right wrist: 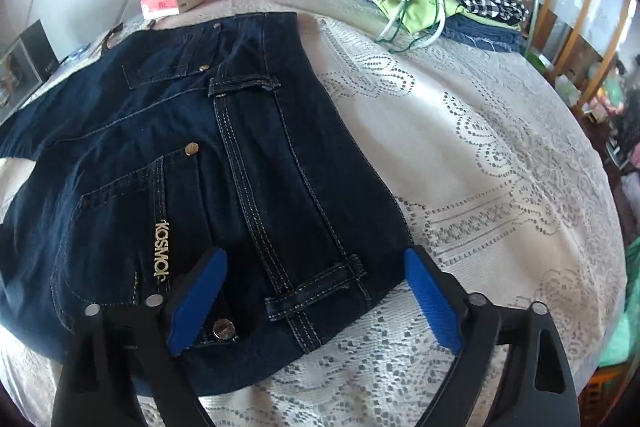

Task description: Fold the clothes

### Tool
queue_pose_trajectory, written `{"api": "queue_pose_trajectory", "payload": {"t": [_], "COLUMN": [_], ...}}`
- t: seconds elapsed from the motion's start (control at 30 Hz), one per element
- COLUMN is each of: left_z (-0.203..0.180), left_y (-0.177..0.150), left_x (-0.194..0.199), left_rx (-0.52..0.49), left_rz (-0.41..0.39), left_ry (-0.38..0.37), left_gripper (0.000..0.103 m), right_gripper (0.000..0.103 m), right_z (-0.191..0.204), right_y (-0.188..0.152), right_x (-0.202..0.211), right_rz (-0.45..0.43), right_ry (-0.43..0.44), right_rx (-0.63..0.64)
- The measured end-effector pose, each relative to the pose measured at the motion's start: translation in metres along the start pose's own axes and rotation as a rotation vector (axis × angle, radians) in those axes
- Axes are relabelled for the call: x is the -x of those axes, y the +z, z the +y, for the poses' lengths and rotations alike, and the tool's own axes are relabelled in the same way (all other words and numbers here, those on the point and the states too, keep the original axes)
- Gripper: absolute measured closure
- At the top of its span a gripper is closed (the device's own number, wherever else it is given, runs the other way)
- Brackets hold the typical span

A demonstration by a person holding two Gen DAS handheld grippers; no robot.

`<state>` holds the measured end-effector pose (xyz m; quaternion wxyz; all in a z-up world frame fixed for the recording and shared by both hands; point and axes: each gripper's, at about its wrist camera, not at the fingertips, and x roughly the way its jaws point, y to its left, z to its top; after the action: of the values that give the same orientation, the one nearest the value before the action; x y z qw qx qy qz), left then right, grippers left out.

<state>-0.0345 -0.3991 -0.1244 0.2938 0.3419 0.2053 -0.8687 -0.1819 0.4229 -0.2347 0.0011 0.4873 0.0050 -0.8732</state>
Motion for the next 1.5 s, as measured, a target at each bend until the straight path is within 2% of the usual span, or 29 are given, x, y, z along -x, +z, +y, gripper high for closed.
{"api": "queue_pose_trajectory", "payload": {"t": [0.03, 0.07, 0.1, 0.13, 0.23, 0.3, 0.43, 0.53, 0.57, 0.63, 0.67, 0.7, 0.77, 0.9, 1.0, 1.07, 1.1, 1.13, 1.17, 1.2, 1.27, 1.4, 1.43, 1.47, 1.5], "left_z": [0.007, 0.014, 0.014, 0.012, -0.013, -0.040, -0.082, -0.100, -0.104, -0.107, -0.105, -0.097, -0.081, -0.082, -0.084, -0.085, -0.086, -0.088, -0.094, -0.098, -0.102, -0.101, -0.102, -0.106, -0.108], "left_y": [-0.009, -0.023, -0.033, -0.044, -0.073, -0.091, -0.117, -0.130, -0.136, -0.143, -0.147, -0.144, -0.140, -0.138, -0.136, -0.133, -0.132, -0.132, -0.132, -0.134, -0.140, -0.142, -0.142, -0.140, -0.138], "left_x": [-0.013, -0.028, -0.035, -0.041, -0.056, -0.065, -0.066, -0.079, -0.090, -0.108, -0.114, -0.114, -0.119, -0.119, -0.120, -0.122, -0.122, -0.120, -0.114, -0.110, -0.104, -0.099, -0.098, -0.093, -0.088], "left_rx": [0.012, 0.028, 0.027, 0.017, -0.048, -0.115, -0.251, -0.343, -0.372, -0.399, -0.394, -0.344, -0.224, -0.192, -0.151, -0.102, -0.086, -0.076, -0.080, -0.085, -0.070, -0.020, -0.014, -0.007, -0.003], "left_rz": [0.059, 0.120, 0.143, 0.154, 0.179, 0.204, 0.182, 0.194, 0.222, 0.277, 0.308, 0.304, 0.376, 0.399, 0.454, 0.523, 0.546, 0.563, 0.567, 0.566, 0.550, 0.540, 0.551, 0.571, 0.581], "left_ry": [-0.030, -0.061, -0.071, -0.077, -0.092, -0.132, -0.134, -0.060, -0.003, 0.057, 0.065, 0.045, -0.018, 0.016, 0.053, 0.088, 0.099, 0.103, 0.096, 0.094, 0.107, 0.114, 0.118, 0.105, 0.098], "left_gripper": [0.041, 0.027, 0.008, 0.004, 0.004, 0.004, 0.004, 0.004, 0.004, 0.004, 0.000, 0.000, 0.000, 0.000, 0.000, 0.000, 0.003, 0.015, 0.021, 0.028, 0.028, 0.029, 0.042, 0.056, 0.082], "right_gripper": [0.004, 0.000, 0.000, 0.000, 0.000, 0.000, 0.000, 0.000, 0.002, 0.004, 0.004, 0.005, 0.005, 0.001, 0.000, 0.000, 0.003, 0.009, 0.024, 0.025, 0.024, 0.013, 0.013, 0.021, 0.057], "right_z": [0.000, 0.001, 0.002, 0.003, 0.005, 0.005, 0.006, 0.007, 0.007, 0.008, 0.008, 0.008, 0.006, -0.008, -0.013, -0.016, -0.018, -0.020, -0.019, -0.018, -0.017, -0.030, -0.027, -0.021, -0.013], "right_y": [0.000, 0.000, 0.001, 0.001, -0.002, -0.005, -0.008, -0.009, -0.009, -0.011, -0.012, -0.012, -0.006, 0.009, 0.021, 0.028, 0.031, 0.031, 0.032, 0.032, 0.029, 0.010, 0.009, 0.012, 0.015], "right_x": [-0.001, -0.001, -0.001, -0.002, -0.001, 0.000, 0.002, 0.002, 0.002, 0.002, 0.002, 0.002, 0.001, -0.006, -0.012, -0.016, -0.016, -0.014, -0.008, -0.001, 0.015, 0.005, 0.008, 0.007, 0.008], "right_rz": [-0.007, -0.015, -0.024, -0.028, -0.055, -0.083, -0.107, -0.107, -0.108, -0.106, -0.103, -0.094, -0.030, 0.126, 0.215, 0.266, 0.287, 0.306, 0.307, 0.292, 0.239, 0.302, 0.266, 0.275, 0.271], "right_ry": [0.005, 0.013, 0.009, 0.004, -0.009, -0.009, -0.013, -0.015, -0.016, -0.027, -0.032, -0.033, -0.024, 0.056, 0.077, 0.073, 0.071, 0.074, 0.093, 0.094, 0.113, 0.257, 0.264, 0.239, 0.192], "right_rx": [-0.004, -0.011, -0.019, -0.025, -0.031, -0.029, -0.020, -0.016, -0.016, -0.009, -0.005, -0.008, -0.023, -0.077, -0.128, -0.182, -0.212, -0.246, -0.267, -0.269, -0.266, -0.373, -0.345, -0.313, -0.264]}}
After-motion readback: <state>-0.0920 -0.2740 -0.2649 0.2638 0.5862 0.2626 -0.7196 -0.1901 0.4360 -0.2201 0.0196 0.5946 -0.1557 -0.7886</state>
